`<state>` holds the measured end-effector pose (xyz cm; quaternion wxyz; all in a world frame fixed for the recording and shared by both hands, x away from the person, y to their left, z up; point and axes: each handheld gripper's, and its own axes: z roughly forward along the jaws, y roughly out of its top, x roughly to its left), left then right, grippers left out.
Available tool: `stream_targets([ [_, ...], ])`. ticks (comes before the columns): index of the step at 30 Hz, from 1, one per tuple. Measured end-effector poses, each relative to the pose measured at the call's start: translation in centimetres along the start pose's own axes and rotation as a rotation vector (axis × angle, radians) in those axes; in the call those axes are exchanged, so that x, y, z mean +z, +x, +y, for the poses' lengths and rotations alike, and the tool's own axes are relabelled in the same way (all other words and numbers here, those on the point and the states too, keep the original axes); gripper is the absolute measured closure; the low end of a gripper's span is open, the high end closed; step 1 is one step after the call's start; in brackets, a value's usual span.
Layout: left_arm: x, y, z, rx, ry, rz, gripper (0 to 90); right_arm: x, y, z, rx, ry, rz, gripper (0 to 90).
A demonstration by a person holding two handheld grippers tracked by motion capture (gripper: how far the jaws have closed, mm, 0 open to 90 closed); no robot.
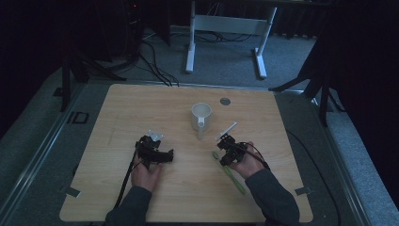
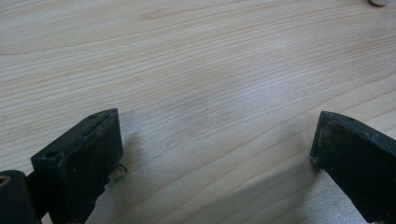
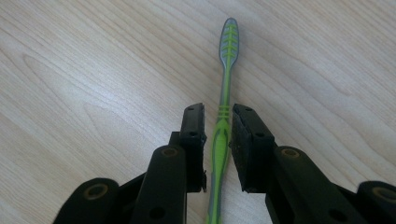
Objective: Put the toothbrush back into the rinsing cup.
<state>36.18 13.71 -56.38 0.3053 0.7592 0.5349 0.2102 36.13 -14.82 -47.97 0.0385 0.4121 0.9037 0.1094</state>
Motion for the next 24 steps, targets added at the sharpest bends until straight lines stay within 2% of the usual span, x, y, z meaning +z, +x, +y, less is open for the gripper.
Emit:
stream_targets([
  [24, 0.00, 0.00, 0.00, 0.000, 0.000, 0.000, 2.4, 0.96, -0.20, -0.09, 0.018, 0.040, 0.008, 71.6],
])
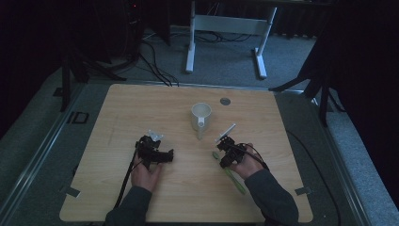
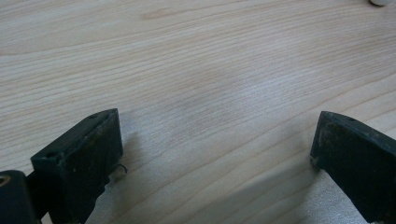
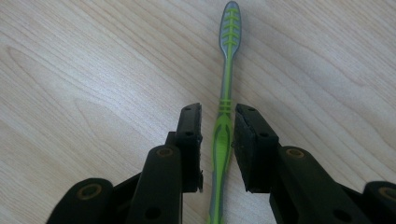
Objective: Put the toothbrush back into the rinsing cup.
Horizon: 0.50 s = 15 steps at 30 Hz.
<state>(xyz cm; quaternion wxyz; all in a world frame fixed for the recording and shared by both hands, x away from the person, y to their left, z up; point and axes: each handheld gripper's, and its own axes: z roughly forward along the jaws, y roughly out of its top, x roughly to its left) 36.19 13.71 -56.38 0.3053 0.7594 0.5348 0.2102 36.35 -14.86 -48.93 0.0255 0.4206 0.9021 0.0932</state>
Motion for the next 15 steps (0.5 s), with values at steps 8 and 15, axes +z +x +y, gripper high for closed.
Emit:
stream_targets([
  [8, 0.00, 0.00, 0.00, 0.000, 0.000, 0.000, 2.4, 0.27, -0.07, -0.11, 0.005, 0.013, 0.004, 71.1],
  [15, 0.00, 0.00, 0.00, 0.000, 0.000, 0.000, 2.4, 0.49, -0.11, -0.12, 0.005, 0.024, 0.006, 70.7],
])
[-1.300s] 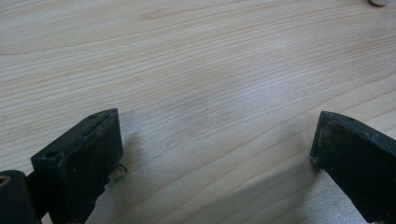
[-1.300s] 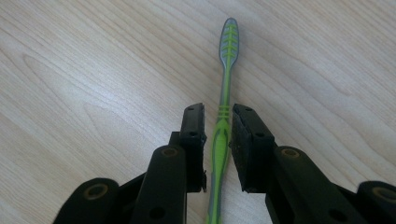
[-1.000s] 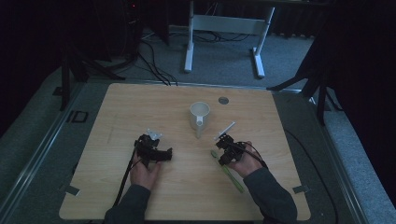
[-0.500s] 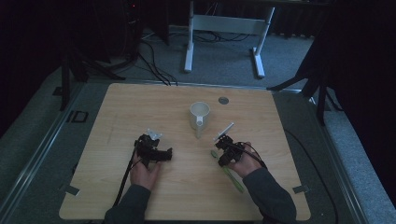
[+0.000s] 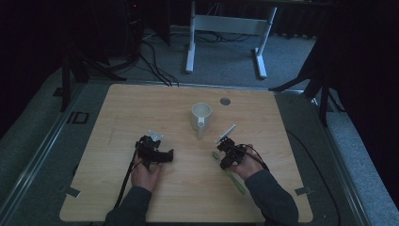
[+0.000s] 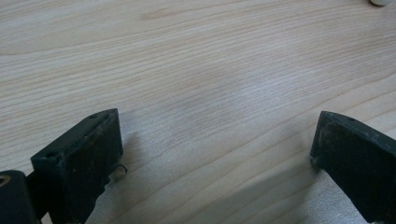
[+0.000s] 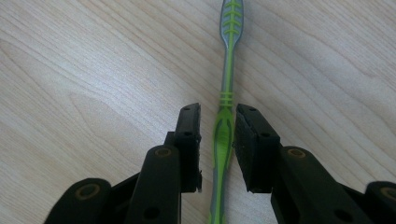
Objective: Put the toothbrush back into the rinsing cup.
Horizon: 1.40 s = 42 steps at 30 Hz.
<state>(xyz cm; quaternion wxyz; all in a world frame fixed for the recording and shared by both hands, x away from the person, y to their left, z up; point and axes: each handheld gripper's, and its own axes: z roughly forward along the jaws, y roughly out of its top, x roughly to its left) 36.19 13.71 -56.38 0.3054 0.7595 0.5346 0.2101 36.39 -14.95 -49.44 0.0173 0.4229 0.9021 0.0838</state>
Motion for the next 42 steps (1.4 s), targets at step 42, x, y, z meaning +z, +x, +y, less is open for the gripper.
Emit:
stream_targets([
  [42, 0.0, -0.1, 0.0, 0.008, 0.001, -0.005, 2.4, 1.2, -0.1, -0.3, 0.004, 0.056, 0.010, 69.5],
])
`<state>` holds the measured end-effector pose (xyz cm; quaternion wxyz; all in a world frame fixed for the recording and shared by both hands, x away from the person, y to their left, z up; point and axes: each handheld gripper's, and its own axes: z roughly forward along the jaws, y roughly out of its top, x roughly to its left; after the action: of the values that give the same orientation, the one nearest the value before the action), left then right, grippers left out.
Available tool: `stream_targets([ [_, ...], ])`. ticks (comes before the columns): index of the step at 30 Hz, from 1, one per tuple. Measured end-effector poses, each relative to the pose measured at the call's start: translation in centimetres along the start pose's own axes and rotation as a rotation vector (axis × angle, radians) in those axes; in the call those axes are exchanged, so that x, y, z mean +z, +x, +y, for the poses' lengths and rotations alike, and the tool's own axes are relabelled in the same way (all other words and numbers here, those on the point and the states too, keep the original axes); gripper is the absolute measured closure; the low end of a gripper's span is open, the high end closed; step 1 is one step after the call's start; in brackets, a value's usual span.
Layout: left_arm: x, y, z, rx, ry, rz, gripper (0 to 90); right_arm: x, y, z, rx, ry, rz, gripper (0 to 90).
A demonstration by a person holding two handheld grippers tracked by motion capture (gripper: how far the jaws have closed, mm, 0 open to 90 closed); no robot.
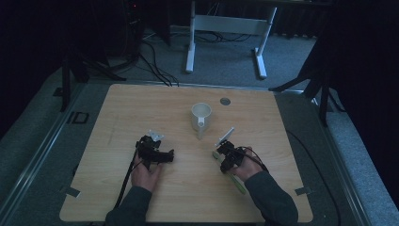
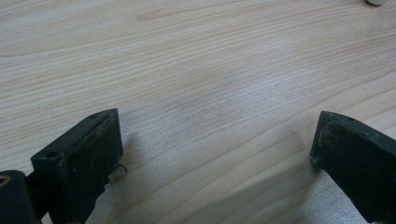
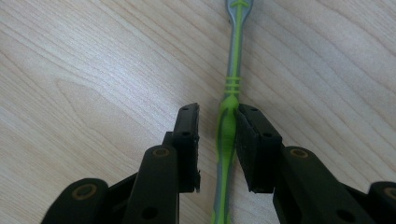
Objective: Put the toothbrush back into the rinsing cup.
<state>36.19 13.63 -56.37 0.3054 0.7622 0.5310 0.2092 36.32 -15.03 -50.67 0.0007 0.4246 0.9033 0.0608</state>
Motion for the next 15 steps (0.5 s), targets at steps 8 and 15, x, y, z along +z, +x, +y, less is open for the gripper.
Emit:
stream_targets([
  [8, 0.00, -0.01, 0.00, -0.001, 0.000, 0.000, 2.4, 0.30, -0.06, -0.11, -0.002, 0.011, 0.003, 69.7],
  [15, 0.00, 0.00, 0.00, 0.000, 0.000, 0.000, 2.4, 0.42, 0.04, -0.05, -0.003, 0.020, 0.003, 70.4],
])
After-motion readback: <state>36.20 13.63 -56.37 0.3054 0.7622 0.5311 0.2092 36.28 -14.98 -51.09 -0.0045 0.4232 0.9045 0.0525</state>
